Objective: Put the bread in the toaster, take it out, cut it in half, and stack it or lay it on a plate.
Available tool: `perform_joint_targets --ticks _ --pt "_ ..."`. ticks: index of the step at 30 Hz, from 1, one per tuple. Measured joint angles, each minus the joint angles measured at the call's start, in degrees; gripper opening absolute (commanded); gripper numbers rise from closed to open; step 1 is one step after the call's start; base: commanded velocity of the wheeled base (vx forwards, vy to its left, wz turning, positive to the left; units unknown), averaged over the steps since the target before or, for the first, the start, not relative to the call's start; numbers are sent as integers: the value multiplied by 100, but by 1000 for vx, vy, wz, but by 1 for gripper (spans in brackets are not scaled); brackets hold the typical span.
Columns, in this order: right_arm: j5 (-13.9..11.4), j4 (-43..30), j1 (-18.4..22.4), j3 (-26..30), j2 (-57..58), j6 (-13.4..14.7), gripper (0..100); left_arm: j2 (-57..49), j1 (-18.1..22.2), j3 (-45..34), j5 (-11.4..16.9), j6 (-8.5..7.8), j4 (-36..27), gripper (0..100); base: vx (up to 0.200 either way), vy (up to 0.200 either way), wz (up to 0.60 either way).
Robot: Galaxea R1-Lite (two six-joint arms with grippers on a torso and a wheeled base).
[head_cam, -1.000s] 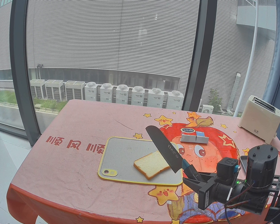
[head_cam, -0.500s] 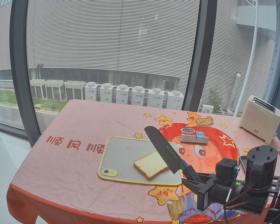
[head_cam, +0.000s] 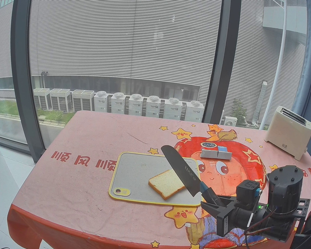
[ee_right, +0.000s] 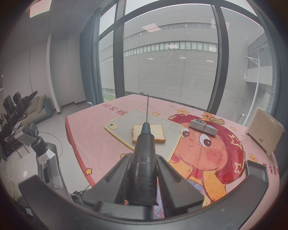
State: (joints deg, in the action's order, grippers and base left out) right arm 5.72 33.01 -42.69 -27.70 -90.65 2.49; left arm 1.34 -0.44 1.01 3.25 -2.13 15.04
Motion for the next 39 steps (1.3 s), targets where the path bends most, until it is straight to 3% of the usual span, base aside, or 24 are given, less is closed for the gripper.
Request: perform_joint_targets --ticks 15,30,39 --pt "62 2 -74 96 -1 -26 0 599 -280 450 706 -84 -65 0 0 0 0" --pt "137 2 -155 152 -50 -93 0 3000 -997 1897 914 -88 -13 0 0 0 0" --pt "158 0 -151 173 -65 -143 0 4270 -1130 2437 1150 -108 189 0 0 0 0"
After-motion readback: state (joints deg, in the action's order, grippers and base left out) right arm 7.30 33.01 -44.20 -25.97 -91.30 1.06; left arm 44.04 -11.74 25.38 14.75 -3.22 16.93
